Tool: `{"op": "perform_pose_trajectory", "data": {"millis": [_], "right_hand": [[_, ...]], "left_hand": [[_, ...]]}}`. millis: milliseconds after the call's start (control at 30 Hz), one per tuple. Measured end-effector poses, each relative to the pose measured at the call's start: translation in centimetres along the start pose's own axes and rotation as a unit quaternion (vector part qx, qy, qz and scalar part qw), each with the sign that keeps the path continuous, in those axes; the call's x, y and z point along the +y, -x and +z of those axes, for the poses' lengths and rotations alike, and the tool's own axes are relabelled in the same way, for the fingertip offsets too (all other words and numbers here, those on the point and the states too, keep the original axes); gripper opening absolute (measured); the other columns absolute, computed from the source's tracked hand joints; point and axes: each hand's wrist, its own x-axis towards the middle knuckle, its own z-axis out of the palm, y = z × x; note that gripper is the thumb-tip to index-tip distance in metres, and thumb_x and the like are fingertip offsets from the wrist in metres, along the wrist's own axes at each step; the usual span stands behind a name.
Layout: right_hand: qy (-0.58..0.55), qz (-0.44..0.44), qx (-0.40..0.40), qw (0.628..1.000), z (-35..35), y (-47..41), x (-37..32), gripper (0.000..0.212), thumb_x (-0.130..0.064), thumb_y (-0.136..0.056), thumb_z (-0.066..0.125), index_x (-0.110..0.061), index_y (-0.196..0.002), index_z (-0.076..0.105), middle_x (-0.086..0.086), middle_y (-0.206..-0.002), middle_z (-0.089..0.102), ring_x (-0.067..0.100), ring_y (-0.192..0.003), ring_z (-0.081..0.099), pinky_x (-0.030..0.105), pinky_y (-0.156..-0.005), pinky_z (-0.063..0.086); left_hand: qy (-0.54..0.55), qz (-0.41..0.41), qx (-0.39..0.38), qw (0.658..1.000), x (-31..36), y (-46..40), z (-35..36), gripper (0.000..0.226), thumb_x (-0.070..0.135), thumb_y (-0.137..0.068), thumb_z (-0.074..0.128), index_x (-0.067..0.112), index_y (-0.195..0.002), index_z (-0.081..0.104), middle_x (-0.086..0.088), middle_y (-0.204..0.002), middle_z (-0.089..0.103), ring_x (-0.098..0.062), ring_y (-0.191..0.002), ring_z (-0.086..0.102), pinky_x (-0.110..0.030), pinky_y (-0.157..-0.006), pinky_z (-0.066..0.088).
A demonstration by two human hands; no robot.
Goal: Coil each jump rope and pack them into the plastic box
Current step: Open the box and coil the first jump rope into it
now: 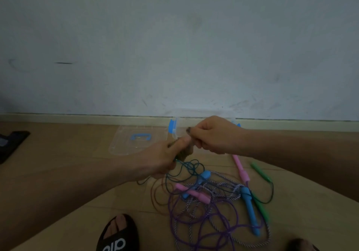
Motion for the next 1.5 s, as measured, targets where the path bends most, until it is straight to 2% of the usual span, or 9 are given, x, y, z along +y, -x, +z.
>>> {"op": "perform_pose_trajectory", "data": {"millis": [100, 200, 367, 500, 667, 800, 1000, 1233, 1500], "right_hand": [[-0.055, 0.049, -0.045, 0.996, 0.3, 0.1, -0.1, 0.048, -0.039, -0.098, 0.049, -0.012, -0.06, 0.059, -0.002, -0.041, 0.043, 0.012, -0.034, 0.035, 0.021, -0.04, 0.032], [-0.024, 0.057, -0.059, 0.996, 0.5, 0.3, -0.5, 0.05, -0.041, -0.098, 0.049, -0.013, -0.059, 0.059, -0.003, -0.04, 0.045, 0.012, -0.034, 0.038, 0.021, -0.042, 0.037], [0.216, -0.082, 0.001, 0.973, 0.2, 0.5, -0.7, 0.051, -0.046, -0.095, 0.051, -0.015, -0.055, 0.06, -0.001, -0.042, 0.051, 0.009, -0.041, 0.046, 0.03, -0.056, 0.047], [0.27, -0.144, 0.022, 0.952, 0.6, 0.6, -0.3, 0.045, -0.04, -0.091, 0.059, -0.019, -0.052, 0.048, -0.002, -0.048, 0.046, 0.011, -0.049, 0.044, 0.033, -0.054, 0.041], [0.136, -0.096, 0.059, 0.984, 1.0, 0.2, 0.2, 0.034, -0.034, -0.086, 0.068, -0.014, -0.06, 0.058, -0.005, -0.05, 0.049, 0.006, -0.047, 0.044, 0.02, -0.048, 0.036], [-0.032, 0.003, 0.016, 0.999, 1.0, 0.1, 0.9, 0.018, -0.028, -0.086, 0.07, -0.014, -0.078, 0.063, -0.003, -0.05, 0.055, 0.005, -0.037, 0.045, 0.02, -0.041, 0.038], [-0.19, 0.123, -0.033, 0.974, 2.5, 0.8, 2.0, 0.012, -0.025, -0.093, 0.061, -0.014, -0.093, 0.059, 0.007, -0.071, 0.059, 0.013, -0.054, 0.052, 0.022, -0.046, 0.042], [-0.298, 0.176, -0.036, 0.938, 2.5, 1.3, 1.4, 0.011, -0.013, -0.095, 0.05, -0.012, -0.084, 0.053, 0.002, -0.057, 0.042, 0.009, -0.044, 0.033, 0.02, -0.043, 0.029], [-0.323, 0.211, -0.002, 0.923, 2.0, 1.2, 1.4, 0.016, -0.005, -0.095, 0.047, -0.008, -0.083, 0.057, 0.006, -0.064, 0.047, 0.01, -0.047, 0.035, 0.02, -0.041, 0.037]], "left_hand": [[-0.169, 0.083, 0.002, 0.982, 0.3, 0.1, -0.2, 0.032, 0.051, -0.087, 0.064, 0.025, -0.072, 0.054, 0.014, -0.043, 0.04, -0.001, -0.039, 0.036, -0.014, -0.042, 0.028], [-0.222, 0.103, 0.007, 0.969, 0.1, 0.1, -0.3, 0.038, 0.051, -0.088, 0.063, 0.019, -0.07, 0.055, 0.011, -0.046, 0.04, -0.002, -0.042, 0.038, -0.016, -0.045, 0.029], [-0.258, 0.091, 0.027, 0.961, 0.2, 0.0, 0.1, 0.033, 0.059, -0.087, 0.06, 0.028, -0.076, 0.062, 0.008, -0.053, 0.051, -0.001, -0.045, 0.045, -0.016, -0.046, 0.034], [-0.291, 0.104, 0.012, 0.951, 0.6, 0.3, 0.3, 0.035, 0.057, -0.088, 0.059, 0.024, -0.079, 0.063, 0.012, -0.051, 0.054, 0.0, -0.047, 0.049, -0.015, -0.047, 0.035], [-0.255, 0.16, 0.005, 0.954, 0.7, 0.5, 1.4, 0.029, 0.047, -0.093, 0.057, 0.021, -0.094, 0.069, 0.002, -0.086, 0.069, -0.006, -0.078, 0.061, -0.026, -0.069, 0.048], [-0.258, 0.191, -0.002, 0.947, 0.6, 0.7, 0.9, 0.029, 0.041, -0.095, 0.057, 0.014, -0.089, 0.067, 0.001, -0.065, 0.056, -0.006, -0.055, 0.048, -0.021, -0.052, 0.035], [-0.262, 0.234, 0.006, 0.936, -0.4, 0.8, 0.4, 0.032, 0.054, -0.089, 0.056, 0.024, -0.092, 0.064, -0.001, -0.067, 0.058, -0.009, -0.056, 0.05, -0.023, -0.053, 0.036], [-0.17, 0.196, 0.016, 0.966, -0.3, 1.2, 0.3, 0.06, 0.066, -0.083, 0.044, 0.02, -0.116, 0.064, -0.004, -0.091, 0.069, -0.013, -0.079, 0.063, -0.035, -0.075, 0.05], [-0.162, 0.234, 0.043, 0.958, 1.1, 1.3, 1.2, 0.021, 0.042, -0.096, 0.048, 0.031, -0.112, 0.041, -0.001, -0.085, 0.066, -0.019, -0.074, 0.063, -0.039, -0.067, 0.054]]}}
